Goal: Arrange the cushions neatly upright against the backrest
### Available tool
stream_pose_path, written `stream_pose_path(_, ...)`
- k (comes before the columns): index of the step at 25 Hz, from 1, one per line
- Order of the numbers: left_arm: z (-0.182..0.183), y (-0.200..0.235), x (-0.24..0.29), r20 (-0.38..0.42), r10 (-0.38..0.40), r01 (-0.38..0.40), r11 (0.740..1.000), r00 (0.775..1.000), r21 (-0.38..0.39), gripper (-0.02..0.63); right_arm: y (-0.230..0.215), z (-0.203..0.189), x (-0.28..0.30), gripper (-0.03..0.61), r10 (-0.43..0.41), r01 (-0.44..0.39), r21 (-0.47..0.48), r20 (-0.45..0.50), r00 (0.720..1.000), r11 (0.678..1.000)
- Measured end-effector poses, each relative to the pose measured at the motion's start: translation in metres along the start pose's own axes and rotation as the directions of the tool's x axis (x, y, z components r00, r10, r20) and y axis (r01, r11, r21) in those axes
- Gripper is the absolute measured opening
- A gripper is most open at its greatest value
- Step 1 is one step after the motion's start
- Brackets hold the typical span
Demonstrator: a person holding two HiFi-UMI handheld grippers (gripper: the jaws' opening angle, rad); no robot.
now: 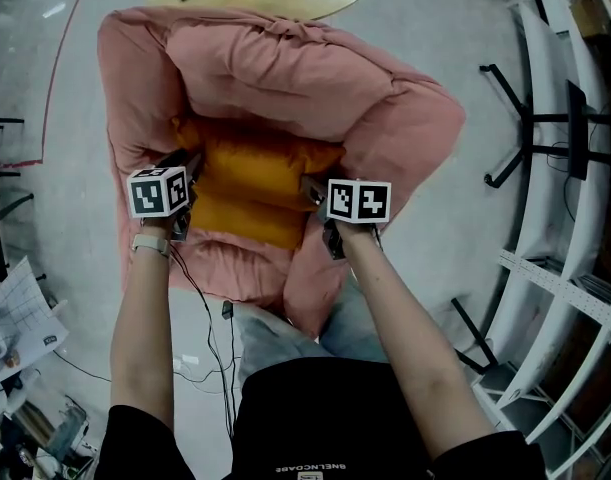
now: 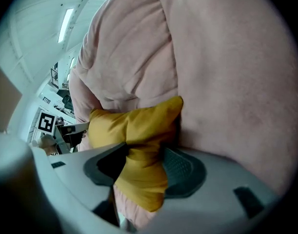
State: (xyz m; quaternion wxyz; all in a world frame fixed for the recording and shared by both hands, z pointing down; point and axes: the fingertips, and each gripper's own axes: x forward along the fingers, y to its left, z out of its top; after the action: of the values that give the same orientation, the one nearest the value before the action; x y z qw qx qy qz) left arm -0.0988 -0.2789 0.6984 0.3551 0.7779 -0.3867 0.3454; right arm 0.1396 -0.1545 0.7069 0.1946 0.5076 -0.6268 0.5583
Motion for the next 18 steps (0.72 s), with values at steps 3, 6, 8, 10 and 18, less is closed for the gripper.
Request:
stream_pose_path(3, 0.000, -0.001, -0.011, 0.010, 0.008, -0.008, 1.000, 1.000, 0.014, 0.172, 0.003, -0.004, -0.007, 0.235, 0.012, -0.012, -0.004, 0.001, 1.000, 1.000)
stream_pose_path(6, -0.006, -0.009, -0.029, 0.011, -0.008, 0.008, 1.000, 1.000, 0.013, 0.170, 0.009, -0.010, -0.022, 0.233, 0.017, -0.017, 0.007, 0.027, 0.999, 1.000)
stream_pose_path(8, -0.009, -0.018, -0.043, 0.021, -0.032, 0.032, 0.999, 0.999, 0.010, 0.170, 0.018, -0.011, -0.036, 0.233, 0.031, -0.031, 0.012, 0.070, 0.997, 0.999)
stream_pose_path(10, -0.009, -0.030, -0.056, 0.045, -0.061, 0.061, 0.998, 0.997, 0.016, 0.170, 0.032, -0.007, -0.051, 0.233, 0.057, -0.059, 0.011, 0.125, 0.991, 0.998)
stream_pose_path(18, -0.020, -0.099, -0.128, 0.157, -0.250, 0.236, 0.966, 0.955, 0.100, 0.082, 0.107, -0.029, -0.119, 0.021, 0.114, -0.093, -0.083, 0.307, 0.945, 0.992)
